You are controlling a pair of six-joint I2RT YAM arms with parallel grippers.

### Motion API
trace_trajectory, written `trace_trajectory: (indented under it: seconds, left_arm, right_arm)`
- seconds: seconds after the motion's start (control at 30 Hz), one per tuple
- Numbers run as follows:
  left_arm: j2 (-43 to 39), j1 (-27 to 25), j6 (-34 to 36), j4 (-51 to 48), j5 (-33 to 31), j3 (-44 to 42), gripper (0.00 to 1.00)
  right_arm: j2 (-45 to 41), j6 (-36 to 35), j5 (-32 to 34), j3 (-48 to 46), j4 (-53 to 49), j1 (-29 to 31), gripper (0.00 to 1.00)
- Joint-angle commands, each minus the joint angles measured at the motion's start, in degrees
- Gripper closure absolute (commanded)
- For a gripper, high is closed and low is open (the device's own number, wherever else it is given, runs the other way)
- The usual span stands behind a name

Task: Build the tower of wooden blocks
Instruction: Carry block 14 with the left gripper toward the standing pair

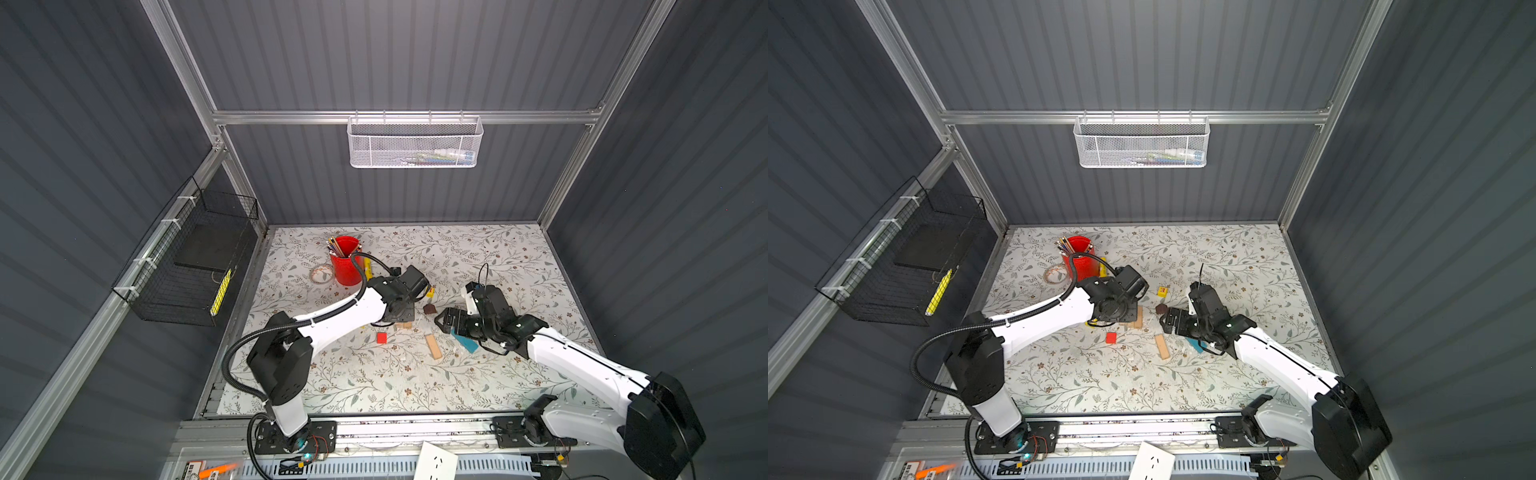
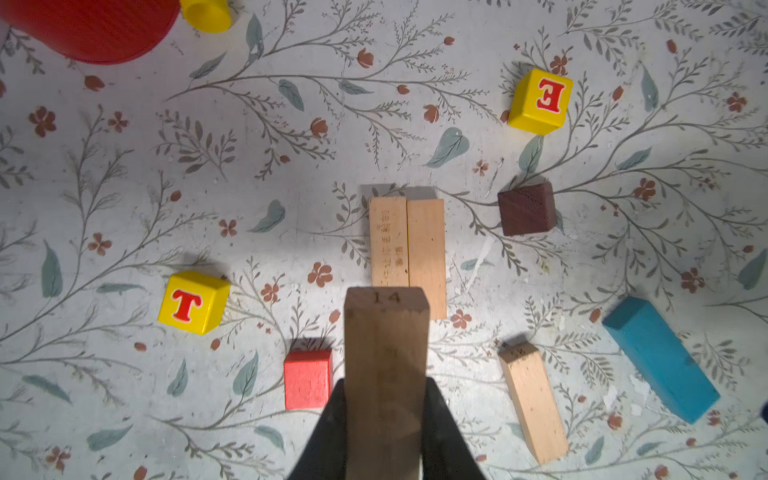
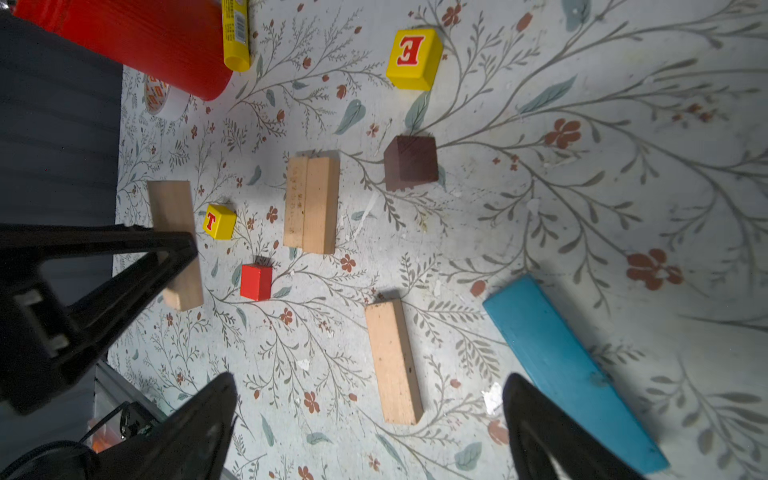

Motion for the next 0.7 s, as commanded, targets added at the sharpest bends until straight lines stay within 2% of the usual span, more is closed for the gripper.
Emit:
trace_trajectory:
  seconds: [0.0,0.23,0.67]
  left_arm:
    - [3.8,1.4,4.6,0.3,1.8,3.8,0.84]
    - [9.9,2.4,4.2,-0.8,2.8,7.5,0.83]
    - [13.3,2.8,1.2,0.6,3.3,7.7,0.83]
  right_arm:
    - [1.8,0.8,-1.0,2.1,1.1,-0.7,0.01]
    - [3.3,0.8,-1.1,2.0,2.1,-0.9,0.01]
    - [3.3,0.3,-0.7,0.7,3.6,-1.0,0.01]
